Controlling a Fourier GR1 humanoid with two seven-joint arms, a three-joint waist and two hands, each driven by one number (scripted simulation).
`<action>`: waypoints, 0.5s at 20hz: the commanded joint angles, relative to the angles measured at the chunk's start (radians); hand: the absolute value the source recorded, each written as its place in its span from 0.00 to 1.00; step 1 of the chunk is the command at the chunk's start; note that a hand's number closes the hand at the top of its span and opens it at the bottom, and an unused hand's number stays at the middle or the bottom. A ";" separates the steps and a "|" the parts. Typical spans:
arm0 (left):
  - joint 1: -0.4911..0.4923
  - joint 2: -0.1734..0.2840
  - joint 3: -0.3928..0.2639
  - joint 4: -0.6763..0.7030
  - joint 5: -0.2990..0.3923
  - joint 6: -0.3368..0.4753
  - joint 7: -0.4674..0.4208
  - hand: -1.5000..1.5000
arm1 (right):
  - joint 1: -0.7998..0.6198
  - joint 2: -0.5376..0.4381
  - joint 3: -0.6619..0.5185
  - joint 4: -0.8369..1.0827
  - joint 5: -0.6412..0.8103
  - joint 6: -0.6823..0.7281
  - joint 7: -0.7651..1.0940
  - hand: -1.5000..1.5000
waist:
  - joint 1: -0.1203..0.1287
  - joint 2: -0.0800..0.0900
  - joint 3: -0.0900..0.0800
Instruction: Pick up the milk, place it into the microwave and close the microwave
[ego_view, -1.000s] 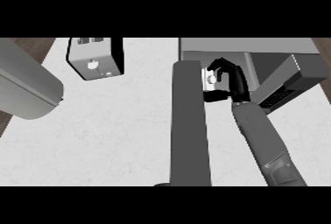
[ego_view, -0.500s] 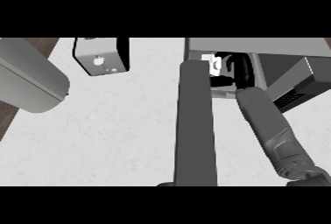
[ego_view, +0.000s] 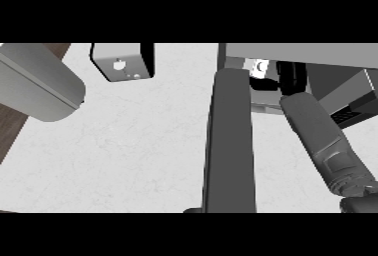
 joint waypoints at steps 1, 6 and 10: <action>-0.041 0.021 -0.005 0.029 -0.012 0.013 0.009 0.00 | -0.025 -0.039 0.001 0.037 0.021 -0.047 -0.008 1.00 | 0.010 0.012 0.001; -0.070 0.034 -0.007 0.057 -0.025 0.007 -0.005 0.00 | -0.003 -0.052 0.023 0.107 0.064 -0.156 0.055 1.00 | 0.024 0.023 0.000; -0.070 0.034 -0.006 0.042 -0.057 0.022 0.001 0.00 | 0.010 -0.144 0.042 0.206 0.103 -0.315 0.253 0.00 | 0.023 0.028 -0.004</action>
